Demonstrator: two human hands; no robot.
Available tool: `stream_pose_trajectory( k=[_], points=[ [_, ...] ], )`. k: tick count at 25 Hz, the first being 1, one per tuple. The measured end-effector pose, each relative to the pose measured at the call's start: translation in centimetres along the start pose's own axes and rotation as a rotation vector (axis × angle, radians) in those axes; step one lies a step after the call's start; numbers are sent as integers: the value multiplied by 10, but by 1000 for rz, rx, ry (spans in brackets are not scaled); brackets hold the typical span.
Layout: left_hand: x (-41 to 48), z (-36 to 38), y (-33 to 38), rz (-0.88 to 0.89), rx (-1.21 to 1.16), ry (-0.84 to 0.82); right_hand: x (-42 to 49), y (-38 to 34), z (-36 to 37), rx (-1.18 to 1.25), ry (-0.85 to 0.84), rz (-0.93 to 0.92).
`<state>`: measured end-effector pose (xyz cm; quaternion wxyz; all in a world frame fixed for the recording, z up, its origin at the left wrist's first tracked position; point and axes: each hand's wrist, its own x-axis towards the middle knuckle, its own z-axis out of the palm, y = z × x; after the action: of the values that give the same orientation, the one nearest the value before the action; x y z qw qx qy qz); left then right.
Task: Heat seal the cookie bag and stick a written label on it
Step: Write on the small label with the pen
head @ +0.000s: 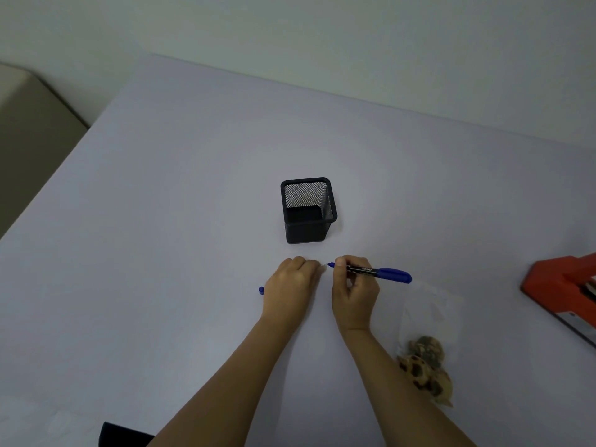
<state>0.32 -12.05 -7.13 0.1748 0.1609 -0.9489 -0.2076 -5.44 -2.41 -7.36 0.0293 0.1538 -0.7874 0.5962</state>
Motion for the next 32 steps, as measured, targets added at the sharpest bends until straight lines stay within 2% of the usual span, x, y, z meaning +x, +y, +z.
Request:
stream_pose_trajectory(
  k=[4, 10, 32],
  points=[
    [-2, -1, -1, -37, -43, 8, -1, 0, 1, -35, -78, -31],
    [-24, -3, 7, -211, -113, 108, -2, 2, 2, -44, -207, -74],
    [-35, 12, -1, -173, -143, 184, -2, 3, 4, -54, -218, -58]
  ],
)
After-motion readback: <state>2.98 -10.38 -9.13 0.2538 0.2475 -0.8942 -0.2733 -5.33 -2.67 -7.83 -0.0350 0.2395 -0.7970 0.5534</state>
